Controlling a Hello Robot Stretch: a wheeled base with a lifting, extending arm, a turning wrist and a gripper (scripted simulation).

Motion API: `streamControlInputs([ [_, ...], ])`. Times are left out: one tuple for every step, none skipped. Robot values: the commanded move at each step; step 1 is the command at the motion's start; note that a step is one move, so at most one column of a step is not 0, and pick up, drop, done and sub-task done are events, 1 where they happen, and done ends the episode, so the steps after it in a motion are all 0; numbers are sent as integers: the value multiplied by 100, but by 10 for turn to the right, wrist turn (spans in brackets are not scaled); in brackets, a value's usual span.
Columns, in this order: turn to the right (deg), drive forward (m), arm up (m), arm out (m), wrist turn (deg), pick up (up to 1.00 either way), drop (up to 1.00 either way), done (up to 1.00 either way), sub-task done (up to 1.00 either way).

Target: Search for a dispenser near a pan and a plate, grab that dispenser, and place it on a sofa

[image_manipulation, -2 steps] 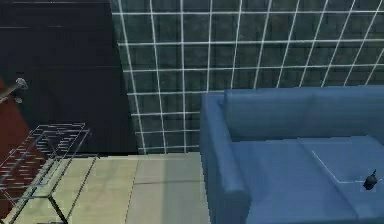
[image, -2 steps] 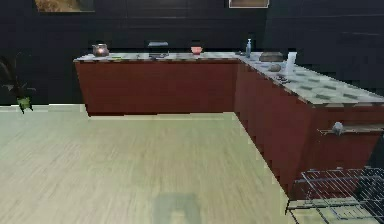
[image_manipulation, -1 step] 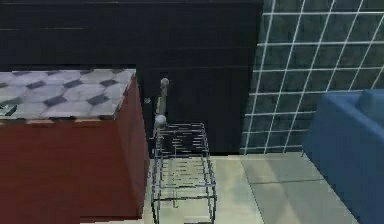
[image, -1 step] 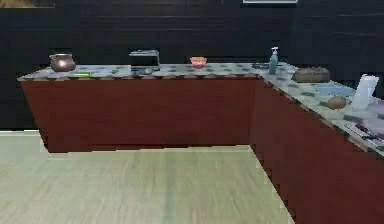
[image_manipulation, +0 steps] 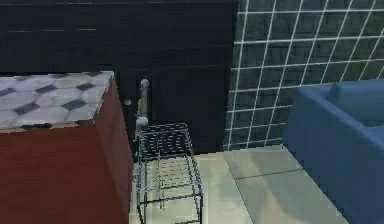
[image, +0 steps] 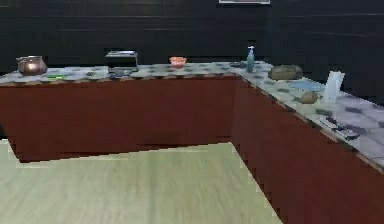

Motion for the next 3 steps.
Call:
streamControlInputs([
  [0, 75, 0, 0, 0, 0, 0, 0, 0],
  [-90, 0, 0, 0, 0, 0, 0, 0, 0],
  [0, 75, 0, 0, 0, 0, 0, 0, 0],
])
